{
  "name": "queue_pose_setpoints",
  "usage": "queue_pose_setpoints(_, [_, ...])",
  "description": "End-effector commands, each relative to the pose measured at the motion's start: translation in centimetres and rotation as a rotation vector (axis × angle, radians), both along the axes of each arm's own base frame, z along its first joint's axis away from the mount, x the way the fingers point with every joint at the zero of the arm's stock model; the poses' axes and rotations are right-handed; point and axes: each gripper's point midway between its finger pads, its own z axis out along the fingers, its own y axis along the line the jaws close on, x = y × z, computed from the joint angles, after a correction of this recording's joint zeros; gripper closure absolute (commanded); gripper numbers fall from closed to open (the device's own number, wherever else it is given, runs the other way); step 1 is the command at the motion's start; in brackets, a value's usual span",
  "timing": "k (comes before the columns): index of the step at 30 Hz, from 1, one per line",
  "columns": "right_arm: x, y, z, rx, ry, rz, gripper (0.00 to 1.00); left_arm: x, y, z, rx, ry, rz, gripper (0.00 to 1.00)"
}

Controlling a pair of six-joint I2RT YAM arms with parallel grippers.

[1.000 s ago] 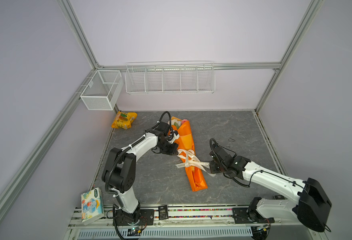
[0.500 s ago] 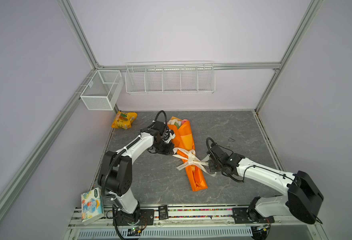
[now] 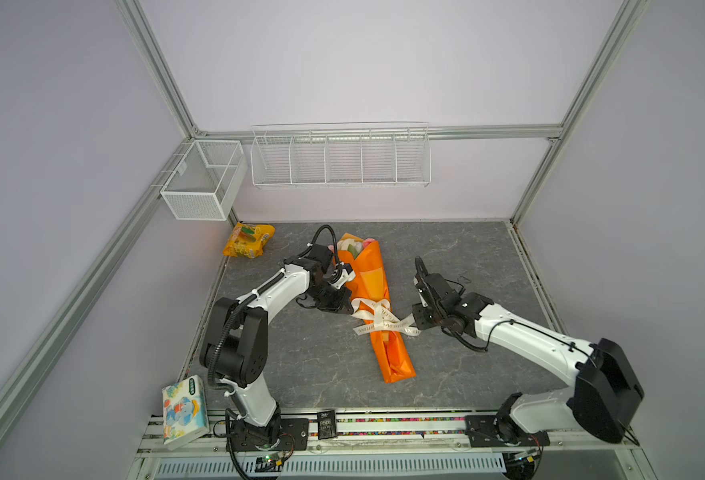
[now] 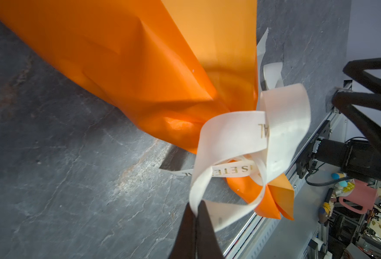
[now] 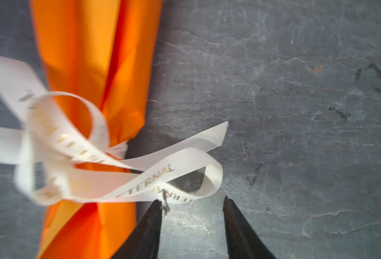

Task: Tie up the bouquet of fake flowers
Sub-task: 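Open the right gripper and draw it back while the left holds the knot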

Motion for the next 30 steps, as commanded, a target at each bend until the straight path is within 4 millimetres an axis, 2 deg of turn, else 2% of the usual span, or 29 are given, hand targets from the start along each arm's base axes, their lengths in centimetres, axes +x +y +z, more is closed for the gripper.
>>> queue_pose_setpoints(1, [-2.8,3.6,1.1,0.184,-0.016,0.227,0.52,-0.4,-0.5,0.0,-0.037,0.032,-0.007,1.0])
queue_pose_setpoints(3, [-4.7,4.7,-0.4,0.208,0.068,0.311,0.61,-0.3,-0.7,0.3,-0.047,0.03,-0.005,1.0])
queue_pose_setpoints(6, [-5.0,3.4,-3.7,0.125,0.161,0.239,0.65,-0.1,-0.9,0.7,-0.062,0.029,-0.008,1.0])
queue_pose_setpoints(9, [-4.4,1.8,-5.9,0.014,0.14,0.201,0.62,-0.1,-1.0,0.5,-0.061,0.038,-0.008,1.0])
queue_pose_setpoints(14, [-2.4,0.4,-6.6,-0.173,0.071,0.266,0.56,-0.3,-0.8,0.4,-0.049,0.048,-0.012,1.0])
queue_pose_setpoints(16, [-2.4,1.6,-6.6,-0.145,0.067,0.339,0.54,-0.4,-0.7,0.2,-0.046,0.053,-0.011,1.0])
queue_pose_setpoints(18, [-2.0,1.7,-7.0,-0.162,0.078,0.343,0.5,-0.5,-0.8,0.2,-0.047,0.058,-0.012,1.0])
queue_pose_setpoints(22, [-1.8,2.8,-7.6,-0.165,0.122,0.376,0.49,-0.3,-0.9,0.1,-0.051,0.061,-0.012,1.0])
queue_pose_setpoints(26, [-1.2,2.0,-9.0,-0.226,0.128,0.35,0.49,-0.3,-0.8,0.1,-0.041,0.063,-0.017,1.0])
queue_pose_setpoints(30, [-0.4,1.6,-9.4,-0.27,0.118,0.332,0.49,-0.3,-0.8,0.1,-0.042,0.064,-0.017,1.0])
